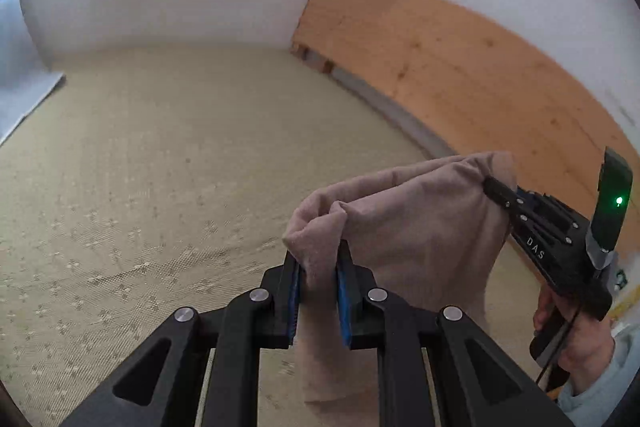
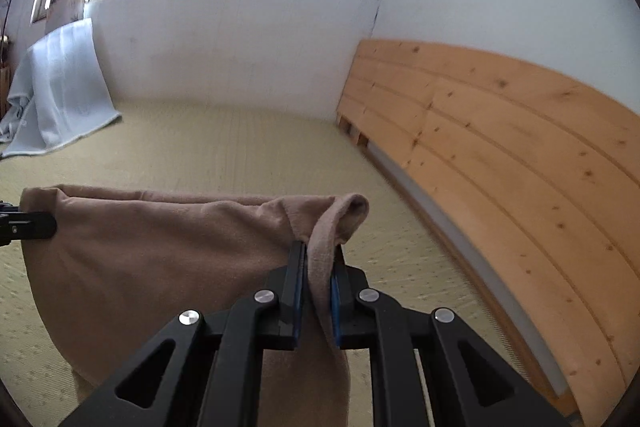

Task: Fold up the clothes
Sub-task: 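Lift and carry the folded shirt toward the wooden headboard with both grippers, then lower the folded shirt onto the mat and open both grippers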

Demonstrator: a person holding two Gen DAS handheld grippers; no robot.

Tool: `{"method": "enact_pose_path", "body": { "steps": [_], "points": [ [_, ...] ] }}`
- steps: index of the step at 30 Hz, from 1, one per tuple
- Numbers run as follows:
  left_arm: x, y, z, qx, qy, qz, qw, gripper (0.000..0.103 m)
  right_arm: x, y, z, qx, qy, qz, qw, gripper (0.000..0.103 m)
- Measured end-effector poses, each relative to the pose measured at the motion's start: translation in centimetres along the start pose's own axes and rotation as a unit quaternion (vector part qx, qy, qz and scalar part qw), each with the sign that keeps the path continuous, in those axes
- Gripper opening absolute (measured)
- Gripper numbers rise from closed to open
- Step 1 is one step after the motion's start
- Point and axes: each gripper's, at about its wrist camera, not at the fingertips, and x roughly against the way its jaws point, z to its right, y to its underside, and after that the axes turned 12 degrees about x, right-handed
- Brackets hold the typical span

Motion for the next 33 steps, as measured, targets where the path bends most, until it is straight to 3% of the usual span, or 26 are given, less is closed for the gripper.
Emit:
{"method": "enact_pose_path", "body": {
  "steps": [6,15,17,18,19,20,24,28,31,33],
  "points": [
    [-4.7,0.7,-2.8,0.012,-0.03,-0.018,0.9993,0.018,-6.9,1.9,-1.9,-0.011,-0.027,-0.03,0.999,0.01],
    [-7.0,0.9,-4.9,0.015,-0.074,-0.017,0.997,0.028,-12.5,2.7,-5.2,0.023,-0.009,-0.055,0.998,0.016],
    [-6.9,0.4,-5.3,0.026,-0.074,-0.011,0.9969,0.034,-13.0,2.9,-5.5,0.017,0.008,-0.061,0.998,0.033],
    [-6.8,0.1,-5.6,0.034,-0.072,-0.007,0.9968,0.035,-12.9,2.9,-5.5,0.014,0.015,-0.06,0.998,0.055],
    [-6.3,-0.1,-5.9,0.044,-0.067,-0.001,0.9968,0.04,-12.6,2.8,-5.4,0.01,0.022,-0.059,0.998,0.069],
    [-5.7,-0.3,-6.3,0.053,-0.06,0.006,0.9968,0.049,-12.2,2.8,-5.2,0.003,0.022,-0.048,0.999,0.071],
    [-2.3,-1.4,-7.5,0.079,-0.028,0.023,0.9962,0.065,-9.9,1.7,-4.3,-0.011,0.023,-0.02,0.999,0.08],
    [2.5,-2.2,-7.7,0.078,-0.02,0.034,0.9962,0.066,-5.4,-0.4,-4.2,-0.02,0.019,0.002,1.0,0.099],
    [8.0,-2.6,-8.2,0.07,-0.015,0.049,0.9962,0.089,-1.3,-2.4,-4.4,-0.031,0.011,0.028,0.999,0.103],
    [12.2,-2.6,-8.7,0.064,-0.012,0.068,0.9955,0.089,2.0,-4.2,-5.0,-0.033,0.0,0.041,0.999,0.103]
  ]
}}
